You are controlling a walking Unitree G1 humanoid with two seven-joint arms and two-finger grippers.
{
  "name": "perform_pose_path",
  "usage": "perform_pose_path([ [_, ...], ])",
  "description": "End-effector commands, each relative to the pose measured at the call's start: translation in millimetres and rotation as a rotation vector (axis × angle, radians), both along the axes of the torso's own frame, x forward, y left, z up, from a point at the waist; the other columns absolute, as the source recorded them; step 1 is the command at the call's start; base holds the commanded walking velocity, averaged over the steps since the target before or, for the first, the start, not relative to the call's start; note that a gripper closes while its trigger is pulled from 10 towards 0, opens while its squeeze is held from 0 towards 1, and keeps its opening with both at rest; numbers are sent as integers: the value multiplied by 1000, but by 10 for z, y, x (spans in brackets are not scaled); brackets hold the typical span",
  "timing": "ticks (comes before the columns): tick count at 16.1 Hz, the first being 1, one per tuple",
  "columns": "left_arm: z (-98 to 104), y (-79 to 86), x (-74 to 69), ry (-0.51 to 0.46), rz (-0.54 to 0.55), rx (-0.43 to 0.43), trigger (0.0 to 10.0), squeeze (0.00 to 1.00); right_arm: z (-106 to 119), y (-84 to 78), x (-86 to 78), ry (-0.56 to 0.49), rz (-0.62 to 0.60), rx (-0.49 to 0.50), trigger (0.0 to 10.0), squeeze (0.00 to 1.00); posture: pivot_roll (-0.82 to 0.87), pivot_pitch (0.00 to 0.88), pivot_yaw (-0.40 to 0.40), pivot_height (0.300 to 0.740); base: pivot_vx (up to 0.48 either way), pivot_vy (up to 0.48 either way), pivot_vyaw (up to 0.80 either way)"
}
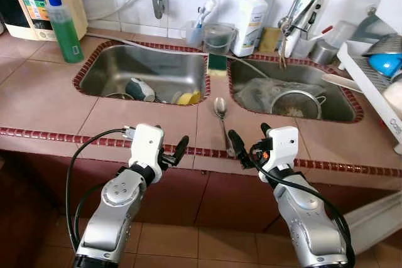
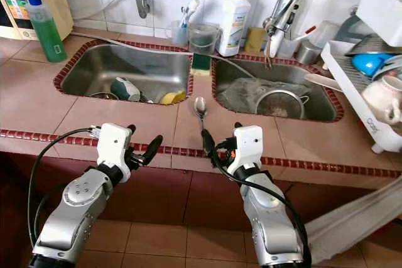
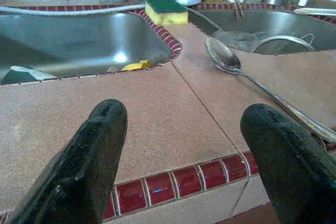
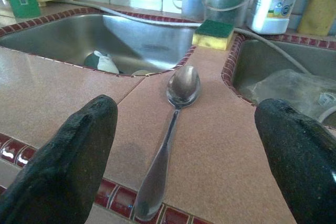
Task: Kitchen organization
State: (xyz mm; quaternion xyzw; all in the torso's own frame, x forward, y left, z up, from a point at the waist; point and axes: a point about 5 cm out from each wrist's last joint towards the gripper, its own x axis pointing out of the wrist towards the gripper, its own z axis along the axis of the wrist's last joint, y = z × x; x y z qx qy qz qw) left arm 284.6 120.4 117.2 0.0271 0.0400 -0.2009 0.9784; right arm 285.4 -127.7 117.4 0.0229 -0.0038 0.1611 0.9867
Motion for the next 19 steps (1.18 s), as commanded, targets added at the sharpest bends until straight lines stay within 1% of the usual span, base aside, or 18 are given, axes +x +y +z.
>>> perform_pose_path([
  [1,46,-28,6,-16,-13,2,10000,0,33,-30,-7,-10,-6,0,10000,0,-26,0,-78,740,285,0,0],
  [11,61,-27,23,-24,-11,5,10000,0,41,-29,5,-12,-4,2,10000,0,-27,0,-78,740,286,0,0],
  [19,66,-32,28,-26,-15,3,10000,0,43,-23,11,-13,-1,3,10000,0,-27,0,-77,740,329,0,0],
])
